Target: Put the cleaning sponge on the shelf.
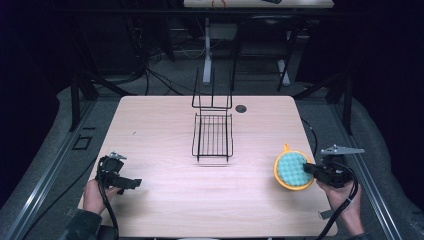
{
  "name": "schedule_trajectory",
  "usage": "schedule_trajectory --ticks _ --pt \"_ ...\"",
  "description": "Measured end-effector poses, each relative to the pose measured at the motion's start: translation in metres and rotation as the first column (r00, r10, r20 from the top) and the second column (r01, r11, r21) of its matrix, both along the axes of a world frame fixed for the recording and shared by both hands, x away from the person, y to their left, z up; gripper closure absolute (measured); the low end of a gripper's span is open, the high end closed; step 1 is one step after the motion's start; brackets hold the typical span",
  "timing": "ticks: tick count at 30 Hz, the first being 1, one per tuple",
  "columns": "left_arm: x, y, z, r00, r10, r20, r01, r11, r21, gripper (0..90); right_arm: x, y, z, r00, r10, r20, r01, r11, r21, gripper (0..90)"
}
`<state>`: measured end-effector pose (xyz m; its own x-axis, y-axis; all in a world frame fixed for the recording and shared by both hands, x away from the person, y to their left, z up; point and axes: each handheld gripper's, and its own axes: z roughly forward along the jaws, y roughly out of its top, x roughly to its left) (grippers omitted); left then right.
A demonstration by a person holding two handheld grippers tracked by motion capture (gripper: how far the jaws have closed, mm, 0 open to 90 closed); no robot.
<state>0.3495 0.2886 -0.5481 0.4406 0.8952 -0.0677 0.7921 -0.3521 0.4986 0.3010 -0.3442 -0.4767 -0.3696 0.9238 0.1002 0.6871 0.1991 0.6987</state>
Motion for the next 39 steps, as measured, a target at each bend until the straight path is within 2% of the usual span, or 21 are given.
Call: schedule_trajectory --ticks 9,17,21,25,35,39 --pt "0.000 0.000 0.000 1.0000 -0.001 0.004 0.001 1.0000 0.000 0.0 0.006 0.012 0.010 0.9990 0.033 0.030 -0.033 0.999 -0.001 88.1" --pt "0.000 0.001 0.000 1.0000 0.007 0.003 -0.007 0.9997 -0.022 0.0 0.012 0.024 0.017 0.9967 0.062 0.053 -0.062 0.998 -0.006 88.1" --pt "0.000 0.001 -0.001 1.0000 0.005 0.005 -0.005 0.9999 -0.014 0.0 0.016 0.031 0.019 0.9950 0.078 0.062 -0.078 0.997 -0.007 88.1" --pt "0.000 0.001 -0.001 1.0000 -0.001 -0.007 0.001 0.9999 -0.014 0.0 0.019 0.037 0.023 0.9937 0.093 0.062 -0.092 0.996 -0.008 88.2" --pt "0.000 0.001 -0.001 1.0000 0.000 -0.002 0.000 0.9998 -0.018 0.0 0.029 0.054 0.027 0.9889 0.129 0.074 -0.128 0.992 -0.016 88.1" --pt "0.000 0.001 -0.001 0.9999 -0.015 -0.005 0.015 0.9998 -0.016 0.0 0.032 0.058 0.029 0.9873 0.139 0.078 -0.137 0.990 -0.022 88.1"
